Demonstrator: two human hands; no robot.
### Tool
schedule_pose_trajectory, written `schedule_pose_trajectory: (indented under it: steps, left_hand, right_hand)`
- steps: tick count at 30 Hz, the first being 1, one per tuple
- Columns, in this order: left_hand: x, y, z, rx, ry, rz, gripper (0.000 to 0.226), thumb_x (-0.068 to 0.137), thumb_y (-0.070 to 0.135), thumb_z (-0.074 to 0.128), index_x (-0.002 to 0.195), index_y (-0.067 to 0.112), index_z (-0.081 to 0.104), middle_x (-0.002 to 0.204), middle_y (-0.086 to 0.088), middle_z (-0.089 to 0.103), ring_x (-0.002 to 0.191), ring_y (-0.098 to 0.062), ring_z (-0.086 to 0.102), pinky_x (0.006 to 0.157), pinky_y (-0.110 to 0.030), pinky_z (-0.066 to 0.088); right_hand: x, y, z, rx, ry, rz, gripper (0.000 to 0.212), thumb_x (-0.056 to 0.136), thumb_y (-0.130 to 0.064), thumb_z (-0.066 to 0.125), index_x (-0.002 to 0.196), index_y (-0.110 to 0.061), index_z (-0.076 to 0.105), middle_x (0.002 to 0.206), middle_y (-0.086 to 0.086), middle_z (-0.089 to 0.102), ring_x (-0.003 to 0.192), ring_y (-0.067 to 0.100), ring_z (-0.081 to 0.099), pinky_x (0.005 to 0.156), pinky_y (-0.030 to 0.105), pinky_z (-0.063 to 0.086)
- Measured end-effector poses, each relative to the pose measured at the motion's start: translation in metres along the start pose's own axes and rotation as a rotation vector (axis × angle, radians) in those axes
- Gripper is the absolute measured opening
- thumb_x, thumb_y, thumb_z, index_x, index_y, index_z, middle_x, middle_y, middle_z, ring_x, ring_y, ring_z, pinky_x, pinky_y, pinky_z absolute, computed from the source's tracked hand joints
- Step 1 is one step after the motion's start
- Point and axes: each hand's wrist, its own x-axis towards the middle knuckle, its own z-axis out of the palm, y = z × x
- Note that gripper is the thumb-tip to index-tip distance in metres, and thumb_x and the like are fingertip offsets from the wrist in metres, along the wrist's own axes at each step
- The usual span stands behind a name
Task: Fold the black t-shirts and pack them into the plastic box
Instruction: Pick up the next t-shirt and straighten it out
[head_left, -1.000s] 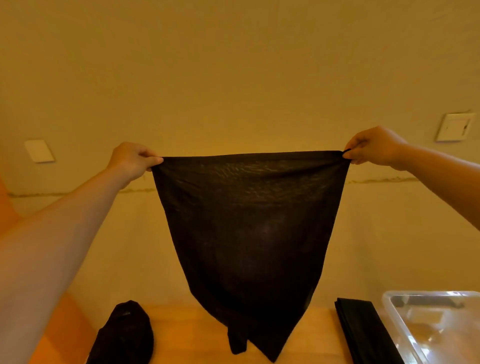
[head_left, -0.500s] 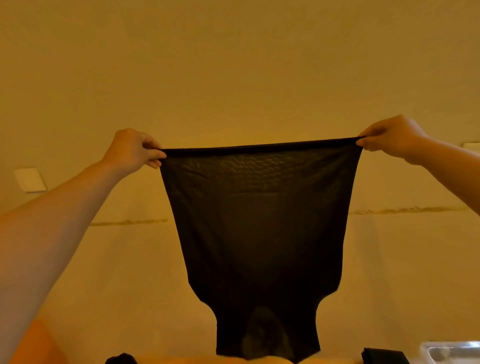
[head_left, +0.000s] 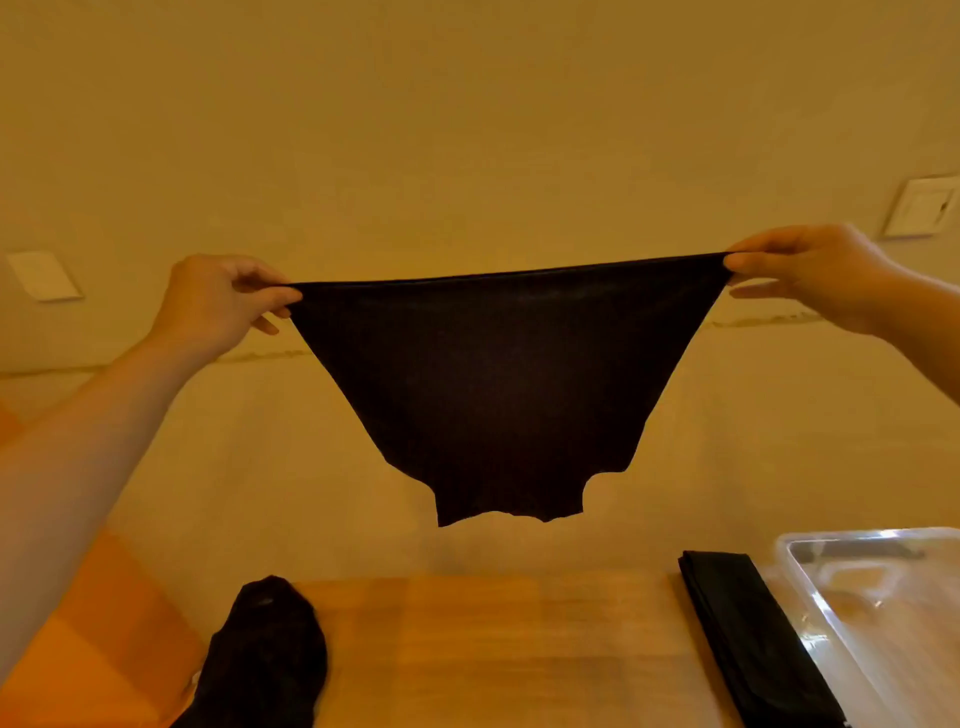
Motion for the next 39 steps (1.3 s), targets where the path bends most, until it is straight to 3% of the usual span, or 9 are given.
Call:
schedule_pose_trajectory:
  steps: [3,7,15,20,24,26,31,36,39]
  left_hand:
    - [-0.066,-0.01,0.005,0.027,-0.081,-0.103,0.004,0.082,0.012,0.073,0.083,0.014,0.071,0.07,-0.007,0.07,0.046,-0.006,0.058,0.048,-0.016,0.05]
    - [-0.16,-0.029,0.013,0.022,-0.218,-0.277,0.003,0.08,0.017,0.076,0.079,0.019,0.075,0.07,0.001,0.072,0.048,-0.02,0.058,0.055,-0.027,0.053]
    - [-0.327,-0.074,0.037,0.033,-0.359,-0.437,0.011,0.08,0.009,0.074,0.082,0.019,0.075,0.071,0.002,0.072,0.052,-0.016,0.066,0.058,-0.014,0.049]
    - [-0.404,-0.102,0.041,0.099,-0.421,-0.342,0.026,0.073,0.004,0.079,0.081,0.029,0.074,0.089,0.012,0.072,0.079,0.007,0.065,0.075,-0.006,0.048]
    - [-0.449,-0.123,0.047,0.177,-0.478,-0.267,0.029,0.075,0.005,0.078,0.082,0.032,0.07,0.096,0.02,0.067,0.092,0.01,0.06,0.077,-0.005,0.047]
    - [-0.467,-0.133,0.049,0.232,-0.518,-0.22,0.028,0.075,0.009,0.08,0.085,0.033,0.069,0.095,0.024,0.064,0.087,0.009,0.062,0.076,-0.003,0.045]
    - [-0.502,-0.151,0.051,0.309,-0.642,-0.082,0.013,0.079,0.015,0.078,0.088,0.022,0.073,0.09,0.022,0.06,0.089,0.005,0.057,0.078,-0.008,0.046]
    - [-0.53,-0.162,0.056,0.342,-0.671,-0.053,0.017,0.078,0.017,0.08,0.082,0.028,0.068,0.081,0.018,0.06,0.077,0.002,0.056,0.067,-0.012,0.045]
    - [-0.538,-0.165,0.061,0.389,-0.668,-0.01,0.03,0.064,0.014,0.089,0.074,0.028,0.065,0.074,0.017,0.059,0.069,0.001,0.057,0.061,-0.013,0.044]
  right_hand:
    - [-0.053,0.034,0.001,-0.044,-0.061,0.036,0.039,0.058,-0.047,0.084,0.084,-0.02,0.075,0.089,0.002,0.074,0.084,0.014,0.071,0.08,0.024,0.057]
    - [-0.123,0.092,0.01,-0.171,-0.108,0.134,0.009,0.083,-0.017,0.07,0.091,-0.021,0.073,0.091,0.0,0.073,0.088,0.014,0.068,0.075,0.019,0.045]
    - [-0.26,0.181,0.043,-0.241,-0.303,0.204,0.013,0.071,-0.031,0.07,0.081,-0.035,0.077,0.085,-0.017,0.072,0.085,-0.004,0.066,0.074,0.003,0.047]
    - [-0.33,0.214,0.054,-0.314,-0.323,0.286,0.024,0.082,-0.007,0.069,0.084,-0.03,0.073,0.083,-0.014,0.073,0.08,-0.002,0.067,0.075,0.012,0.052]
    - [-0.378,0.225,0.06,-0.361,-0.307,0.328,0.022,0.072,-0.066,0.063,0.082,-0.049,0.072,0.084,-0.016,0.073,0.077,-0.003,0.067,0.072,0.01,0.052]
    - [-0.396,0.229,0.067,-0.434,-0.302,0.324,0.004,0.078,-0.045,0.071,0.079,-0.048,0.068,0.082,-0.017,0.07,0.075,0.003,0.067,0.069,0.015,0.052]
    - [-0.434,0.242,0.086,-0.616,-0.364,0.361,0.04,0.081,-0.009,0.071,0.086,-0.044,0.055,0.085,-0.016,0.064,0.076,0.002,0.063,0.075,0.019,0.052]
    - [-0.468,0.261,0.101,-0.69,-0.42,0.409,0.02,0.085,-0.037,0.062,0.089,-0.049,0.046,0.092,-0.012,0.062,0.083,0.009,0.063,0.079,0.021,0.053]
    - [-0.477,0.275,0.107,-0.744,-0.41,0.419,0.03,0.089,-0.019,0.065,0.094,-0.045,0.05,0.097,-0.008,0.062,0.082,0.007,0.061,0.072,0.017,0.051]
